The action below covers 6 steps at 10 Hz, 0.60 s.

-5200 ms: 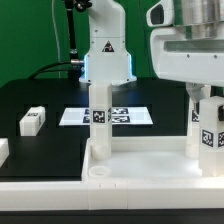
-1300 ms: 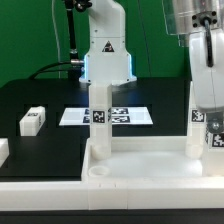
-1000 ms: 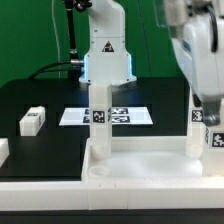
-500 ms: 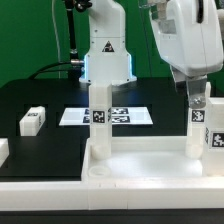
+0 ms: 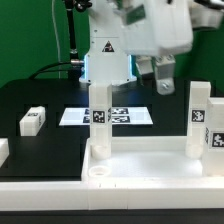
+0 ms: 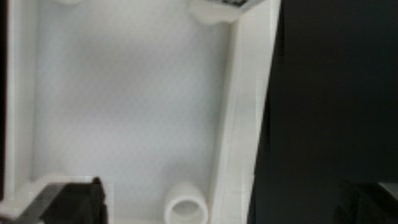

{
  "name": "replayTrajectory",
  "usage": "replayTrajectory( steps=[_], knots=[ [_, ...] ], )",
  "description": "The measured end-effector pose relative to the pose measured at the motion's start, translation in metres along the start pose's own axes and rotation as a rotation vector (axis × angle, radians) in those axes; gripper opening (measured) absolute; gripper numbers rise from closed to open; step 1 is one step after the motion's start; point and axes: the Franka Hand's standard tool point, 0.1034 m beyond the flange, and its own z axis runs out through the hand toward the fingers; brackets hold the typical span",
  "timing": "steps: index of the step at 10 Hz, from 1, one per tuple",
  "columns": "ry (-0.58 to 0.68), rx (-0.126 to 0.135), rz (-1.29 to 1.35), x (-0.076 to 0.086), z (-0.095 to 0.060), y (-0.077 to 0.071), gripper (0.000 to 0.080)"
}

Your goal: Assemble desk

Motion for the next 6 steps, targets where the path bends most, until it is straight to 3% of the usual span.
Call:
replayTrajectory(
  steps=[2, 6],
  knots=[
    [0.001, 0.009, -0.259, 0.024, -0.016, 0.006, 0.0649],
    [0.008, 0.012, -0.561, 0.028, -0.014, 0.007, 0.0649]
  ],
)
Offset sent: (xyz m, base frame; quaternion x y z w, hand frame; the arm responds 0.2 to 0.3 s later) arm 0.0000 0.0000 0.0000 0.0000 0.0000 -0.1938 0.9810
